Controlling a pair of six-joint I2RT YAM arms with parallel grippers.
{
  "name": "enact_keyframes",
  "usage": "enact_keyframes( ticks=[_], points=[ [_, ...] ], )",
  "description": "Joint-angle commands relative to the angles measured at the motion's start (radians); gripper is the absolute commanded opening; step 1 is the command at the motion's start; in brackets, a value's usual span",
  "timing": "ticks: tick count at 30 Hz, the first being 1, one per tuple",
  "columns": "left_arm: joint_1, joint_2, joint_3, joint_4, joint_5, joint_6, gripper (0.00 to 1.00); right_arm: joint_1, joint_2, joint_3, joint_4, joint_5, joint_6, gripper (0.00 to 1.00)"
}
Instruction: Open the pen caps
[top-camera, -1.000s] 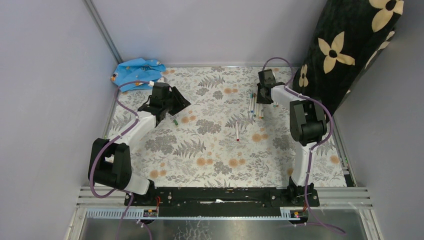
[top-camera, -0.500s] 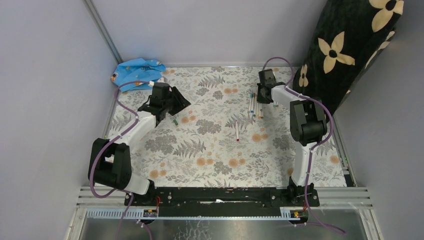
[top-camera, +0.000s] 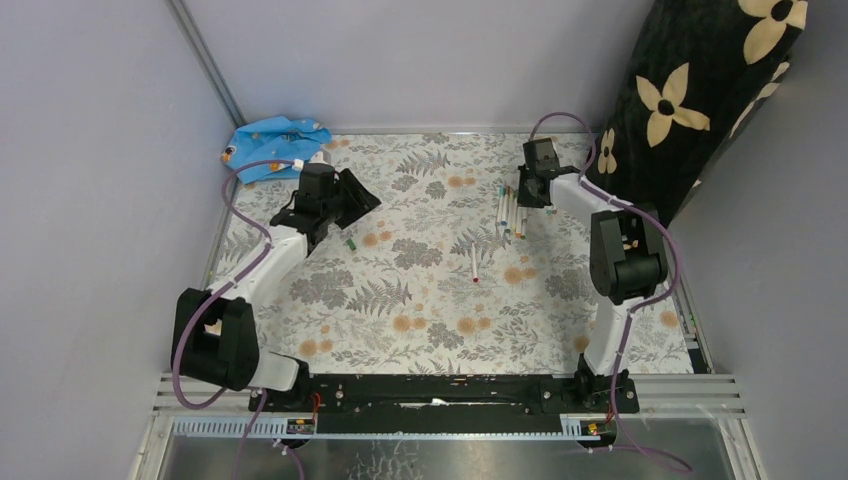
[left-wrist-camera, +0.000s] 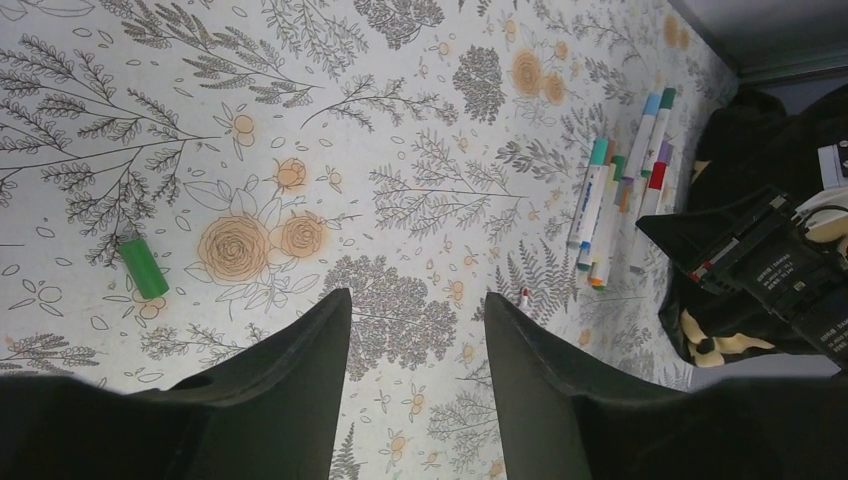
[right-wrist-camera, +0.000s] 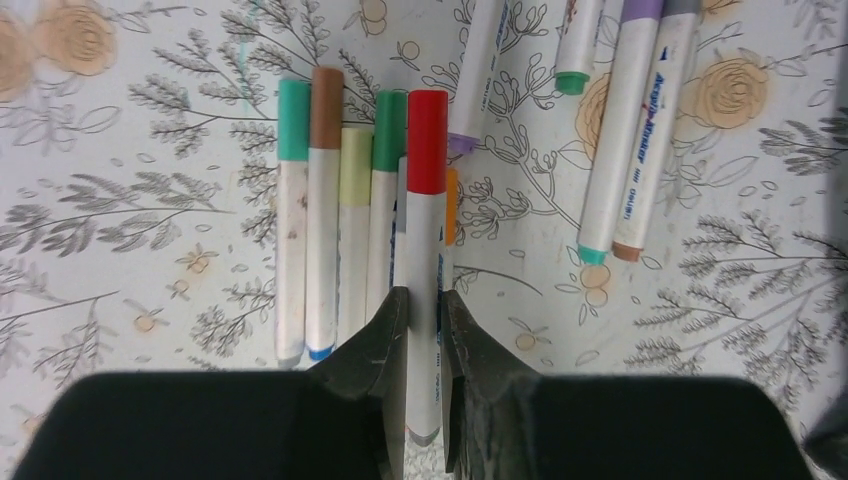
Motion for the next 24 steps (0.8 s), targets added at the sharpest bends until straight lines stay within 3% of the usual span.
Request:
enact_keyframes(
  ticks=[1, 9, 16, 24],
  points=[
    [-0.007, -0.039, 0.026, 0.017, 0.030, -0.020, 0.59, 0.004, -0.133, -0.027, -0.002, -0.026, -0.010, 0.00],
    [-0.007, -0.061, -0.025, 0.152, 0.163, -0.081, 0.62, 0.107, -0.282, -0.136, -0.009, -0.127, 0.007, 0.00],
    [-0.024, -0.044, -0.040, 0.262, 0.252, -0.121, 0.64, 0.293, -0.367, -0.215, 0.033, -0.210, 0.073, 0.00],
    [-0.050, -0.029, -0.053, 0.281, 0.262, -0.132, 0.66, 0.516, -0.323, -0.140, 0.055, -0.202, 0.132, 0.00]
  ],
)
